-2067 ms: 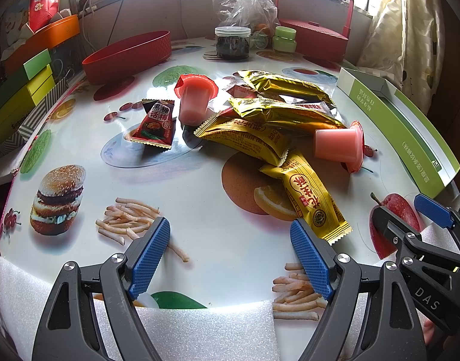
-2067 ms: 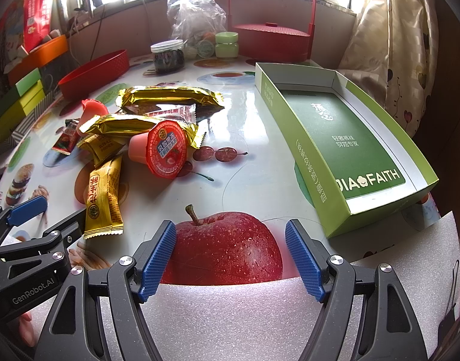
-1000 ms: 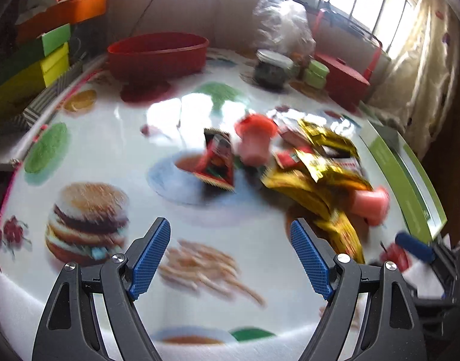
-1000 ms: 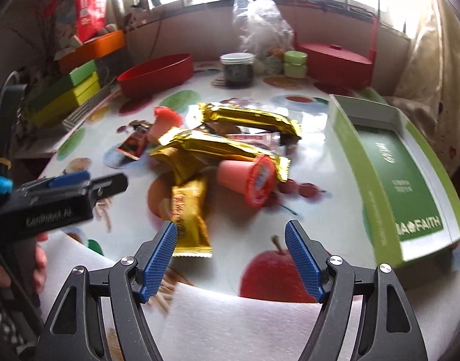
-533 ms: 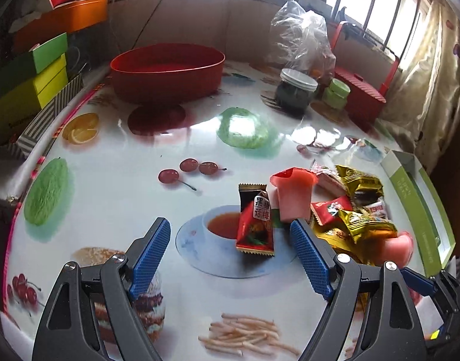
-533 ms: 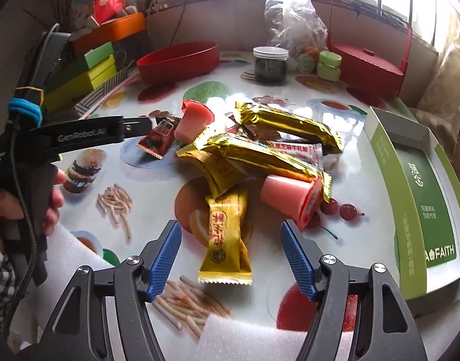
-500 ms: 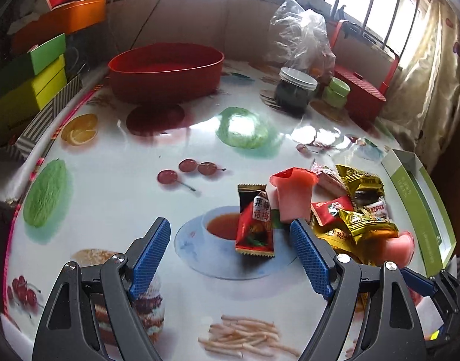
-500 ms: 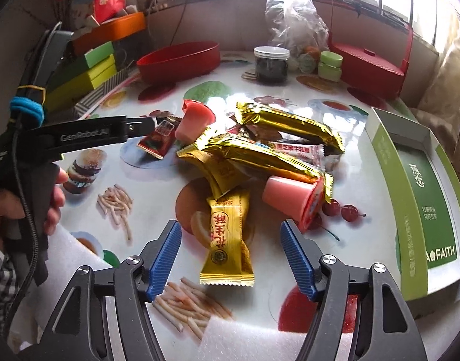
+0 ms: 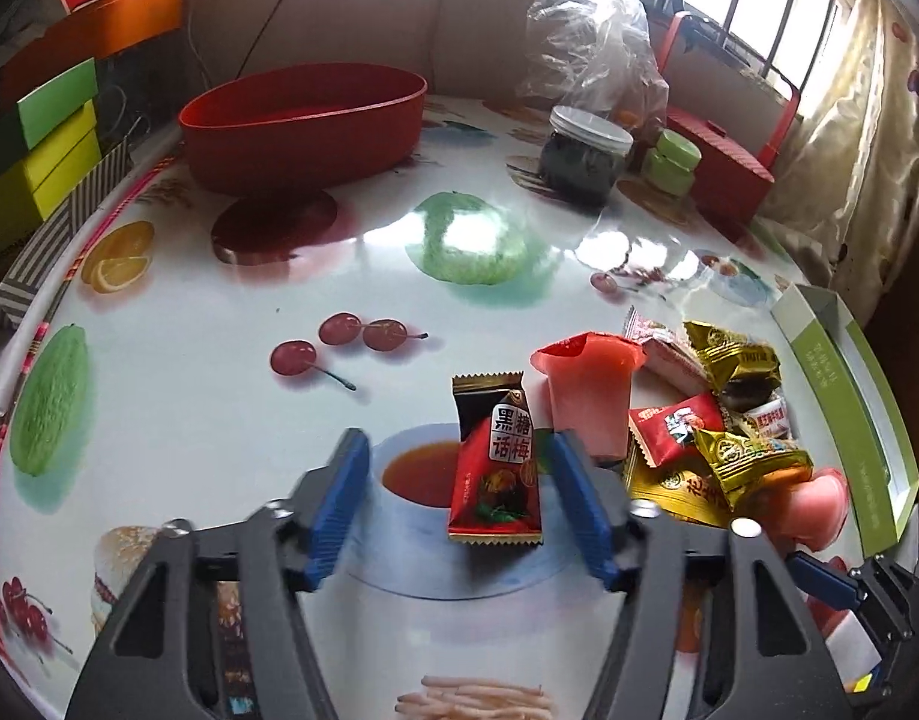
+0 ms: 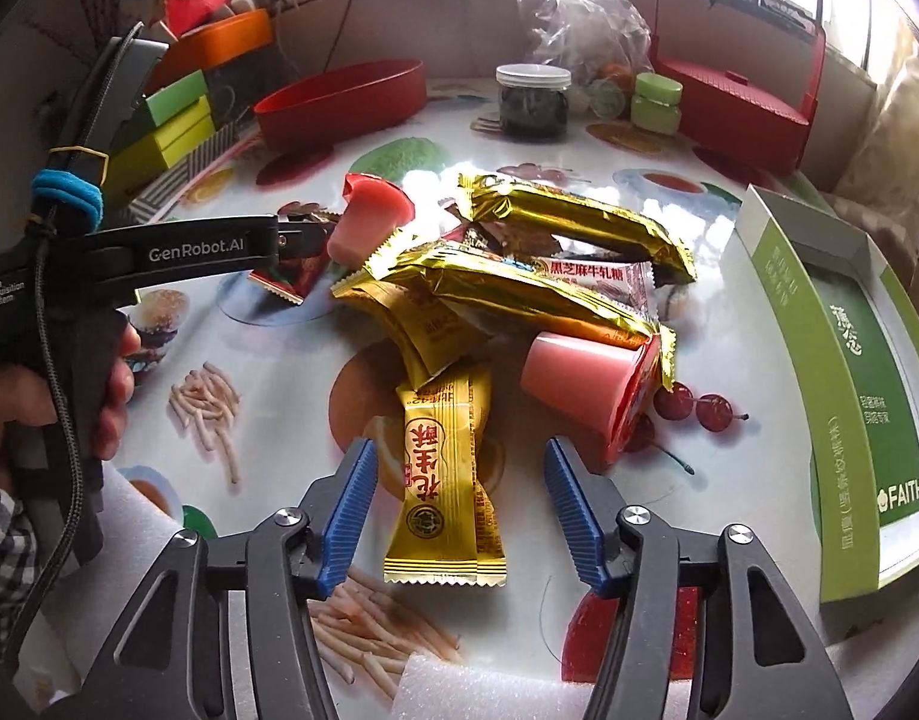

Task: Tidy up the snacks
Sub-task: 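Close the left tool on the small red sachet while the right tool approaches a yellow peanut-candy packet, then close the right tool on the yellow peanut-candy packet while the left tool lifts the red sachet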

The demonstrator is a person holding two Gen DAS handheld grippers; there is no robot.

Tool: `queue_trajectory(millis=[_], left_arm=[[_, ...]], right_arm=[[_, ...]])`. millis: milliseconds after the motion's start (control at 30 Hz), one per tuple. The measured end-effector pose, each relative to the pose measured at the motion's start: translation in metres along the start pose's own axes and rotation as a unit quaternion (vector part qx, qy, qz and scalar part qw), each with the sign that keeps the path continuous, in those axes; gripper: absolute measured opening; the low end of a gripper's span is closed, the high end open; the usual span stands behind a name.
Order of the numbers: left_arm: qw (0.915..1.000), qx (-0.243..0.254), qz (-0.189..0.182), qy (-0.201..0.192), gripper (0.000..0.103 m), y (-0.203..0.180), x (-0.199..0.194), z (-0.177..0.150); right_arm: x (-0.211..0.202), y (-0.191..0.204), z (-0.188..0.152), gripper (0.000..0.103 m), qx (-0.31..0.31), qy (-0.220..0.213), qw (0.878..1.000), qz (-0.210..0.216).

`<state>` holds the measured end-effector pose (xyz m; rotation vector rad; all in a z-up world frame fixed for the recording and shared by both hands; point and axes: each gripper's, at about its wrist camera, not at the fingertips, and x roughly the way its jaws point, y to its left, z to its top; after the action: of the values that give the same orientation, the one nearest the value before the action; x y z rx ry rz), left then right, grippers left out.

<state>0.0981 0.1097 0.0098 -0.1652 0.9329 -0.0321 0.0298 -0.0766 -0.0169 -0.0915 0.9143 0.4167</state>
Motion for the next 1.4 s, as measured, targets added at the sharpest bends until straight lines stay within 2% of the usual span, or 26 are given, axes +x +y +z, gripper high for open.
queue_trajectory(millis=[200, 267, 400, 467, 533, 633, 1000, 1400], left_arm=[[1.0, -0.003, 0.0, -0.003, 0.056, 0.0, 0.003, 0.002], [1.0, -0.002, 0.001, -0.003, 0.045, 0.001, 0.004, 0.002], [1.0, -0.004, 0.001, -0.003, 0.042, 0.001, 0.005, 0.004], [1.0, -0.005, 0.001, -0.004, 0.033, 0.001, 0.005, 0.004], [1.0, -0.006, -0.001, -0.005, 0.031, 0.002, 0.005, 0.005], [1.0, -0.007, -0.001, -0.006, 0.027, 0.003, 0.004, 0.004], [0.9997, -0.005, -0.002, -0.022, 0.023, 0.005, -0.011, 0.0], [0.9999, 0.004, -0.003, -0.016, 0.022, 0.001, -0.014, -0.014]], right_arm=[[0.001, -0.003, 0.0, 0.047, 0.005, 0.001, 1.0, -0.002], [0.0, -0.003, 0.0, 0.045, 0.006, 0.0, 1.0, -0.001], [-0.001, -0.004, -0.001, 0.038, 0.007, -0.001, 1.0, 0.001], [-0.001, -0.005, -0.001, 0.035, 0.009, -0.002, 1.0, 0.003], [-0.001, -0.005, -0.001, 0.03, 0.01, -0.002, 1.0, 0.006], [-0.002, -0.006, -0.001, 0.028, 0.011, -0.002, 1.0, 0.009], [-0.008, -0.005, -0.004, 0.024, 0.01, -0.011, 1.0, 0.027], [-0.017, -0.006, -0.006, 0.024, 0.013, -0.021, 0.999, 0.029]])
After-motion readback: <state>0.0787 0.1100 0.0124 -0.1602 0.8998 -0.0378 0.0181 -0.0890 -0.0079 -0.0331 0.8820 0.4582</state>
